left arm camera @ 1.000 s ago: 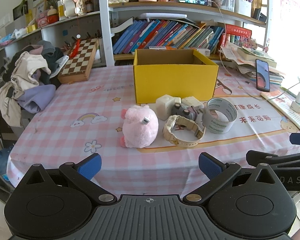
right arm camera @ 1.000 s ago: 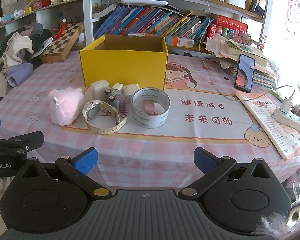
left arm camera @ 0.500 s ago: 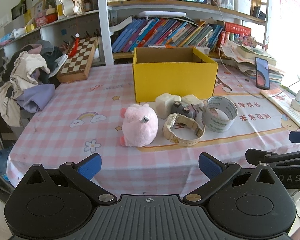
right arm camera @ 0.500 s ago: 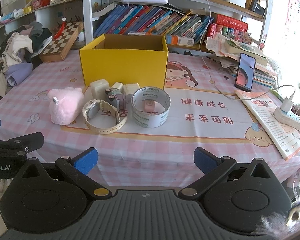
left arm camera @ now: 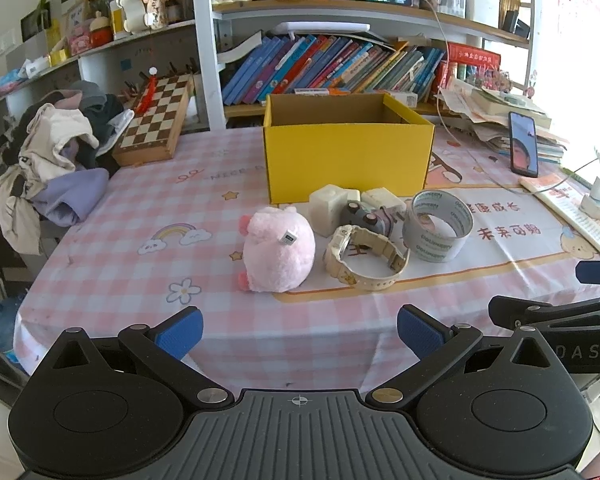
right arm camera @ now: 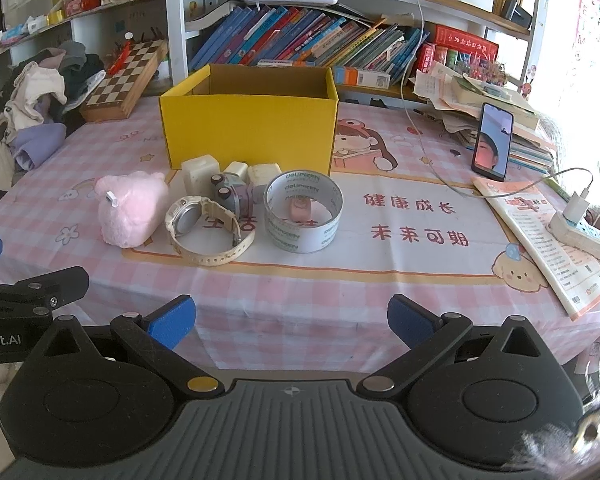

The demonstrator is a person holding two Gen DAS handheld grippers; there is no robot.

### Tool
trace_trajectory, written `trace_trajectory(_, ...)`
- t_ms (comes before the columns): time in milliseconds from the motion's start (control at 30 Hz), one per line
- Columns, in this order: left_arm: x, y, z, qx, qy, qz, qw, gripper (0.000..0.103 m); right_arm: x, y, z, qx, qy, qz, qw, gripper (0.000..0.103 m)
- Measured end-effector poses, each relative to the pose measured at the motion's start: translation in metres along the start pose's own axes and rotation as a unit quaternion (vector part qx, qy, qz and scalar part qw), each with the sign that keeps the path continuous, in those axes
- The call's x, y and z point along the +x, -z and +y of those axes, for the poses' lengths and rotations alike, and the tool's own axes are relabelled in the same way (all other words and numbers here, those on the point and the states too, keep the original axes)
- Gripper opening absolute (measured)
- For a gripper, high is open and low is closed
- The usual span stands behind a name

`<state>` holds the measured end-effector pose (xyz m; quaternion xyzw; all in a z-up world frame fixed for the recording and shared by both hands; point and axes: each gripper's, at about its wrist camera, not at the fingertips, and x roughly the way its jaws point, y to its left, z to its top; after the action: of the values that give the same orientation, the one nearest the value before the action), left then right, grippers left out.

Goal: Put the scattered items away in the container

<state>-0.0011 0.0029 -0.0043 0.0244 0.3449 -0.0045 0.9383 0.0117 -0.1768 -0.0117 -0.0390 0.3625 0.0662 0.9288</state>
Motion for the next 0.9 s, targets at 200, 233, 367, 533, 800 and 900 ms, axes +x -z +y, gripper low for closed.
trace_trajectory(200, 0.0007, 0.001, 0.0014, -0.004, -0.001, 0.002, 1.0, 0.103, 0.0005, 0.0001, -0.0001, 0.0, -0.003, 0.001, 1.0, 0.103)
trace_trajectory(233, 0.0004, 0.001, 0.0015, -0.003, -0.001, 0.001, 1.0, 0.103, 0.0006, -0.0001, 0.0002, 0.0, -0.004, 0.001, 1.0, 0.103)
trace_trajectory(367, -0.0009, 0.0006, -0.0008, 0.006, -0.004, -0.004, 1.0, 0.103, 0.0017, -0.0005, 0.0002, 0.0, -0.004, 0.004, 1.0, 0.103)
trace_trajectory(533, -0.0021, 0.0014, -0.0056, 0.026, -0.003, -0.01, 0.9996, 0.103, 0.0033, -0.0005, -0.0009, 0.003, -0.001, 0.006, 1.0, 0.103)
trace_trajectory(800, 0.0002, 0.0025, -0.0041, 0.026, 0.02, -0.004, 0.9995, 0.103, 0.0034, 0.0001, -0.0021, 0.009, -0.003, 0.007, 1.0, 0.103)
trace_trajectory(900, 0.0005, 0.003, -0.0035, 0.025, 0.023, -0.004, 0.9994, 0.103, 0.0032, -0.0001, -0.0027, 0.009, -0.003, 0.007, 1.0, 0.103)
